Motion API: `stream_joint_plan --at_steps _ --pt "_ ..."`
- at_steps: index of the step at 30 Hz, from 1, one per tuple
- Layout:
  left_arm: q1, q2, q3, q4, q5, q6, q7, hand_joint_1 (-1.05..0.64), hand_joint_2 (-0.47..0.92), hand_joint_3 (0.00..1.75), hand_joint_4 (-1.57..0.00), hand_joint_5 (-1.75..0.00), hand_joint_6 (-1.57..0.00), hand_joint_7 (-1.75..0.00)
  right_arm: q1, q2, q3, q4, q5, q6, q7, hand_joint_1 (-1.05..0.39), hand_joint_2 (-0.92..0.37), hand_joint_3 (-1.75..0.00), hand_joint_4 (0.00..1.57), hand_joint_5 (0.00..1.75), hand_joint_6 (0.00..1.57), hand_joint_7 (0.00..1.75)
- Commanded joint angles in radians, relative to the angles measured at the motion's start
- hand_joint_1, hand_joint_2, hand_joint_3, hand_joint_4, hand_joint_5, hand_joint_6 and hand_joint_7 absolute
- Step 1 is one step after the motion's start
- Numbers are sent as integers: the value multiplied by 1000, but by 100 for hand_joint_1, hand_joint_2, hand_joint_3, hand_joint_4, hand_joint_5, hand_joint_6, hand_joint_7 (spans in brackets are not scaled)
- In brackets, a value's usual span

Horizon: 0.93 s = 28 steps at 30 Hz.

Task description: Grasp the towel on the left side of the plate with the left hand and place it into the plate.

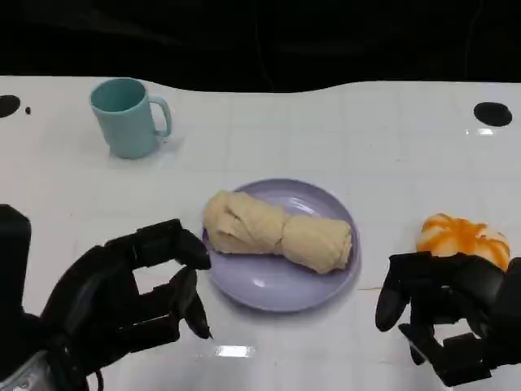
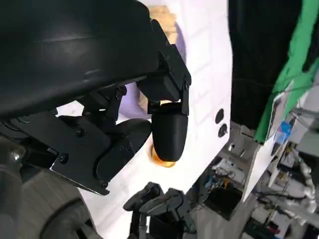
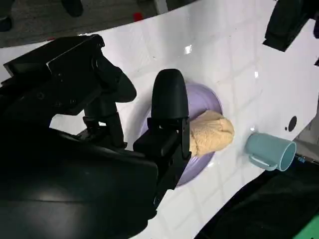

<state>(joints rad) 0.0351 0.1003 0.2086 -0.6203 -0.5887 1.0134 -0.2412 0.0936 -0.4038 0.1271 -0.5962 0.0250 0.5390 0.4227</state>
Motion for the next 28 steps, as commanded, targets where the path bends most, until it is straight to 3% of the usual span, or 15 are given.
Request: stream_joint_plan --at_steps 1,6,28 --pt "-11 8 38 36 -46 17 21 -15 57 128 -80 -175 -68 -171 20 -19 -17 6 0 -28 3 5 -58 -108 71 168 70 142" --pt "-13 22 32 46 -61 25 38 -14 57 128 -81 -175 -67 -174 27 -22 -15 17 -4 -57 3 5 -57 -110 71 166 70 141" --pt "-35 41 4 90 -52 6 50 -14 55 132 -81 -175 -67 -174 22 -20 -24 19 -2 -53 4 6 -57 -110 71 168 70 143"
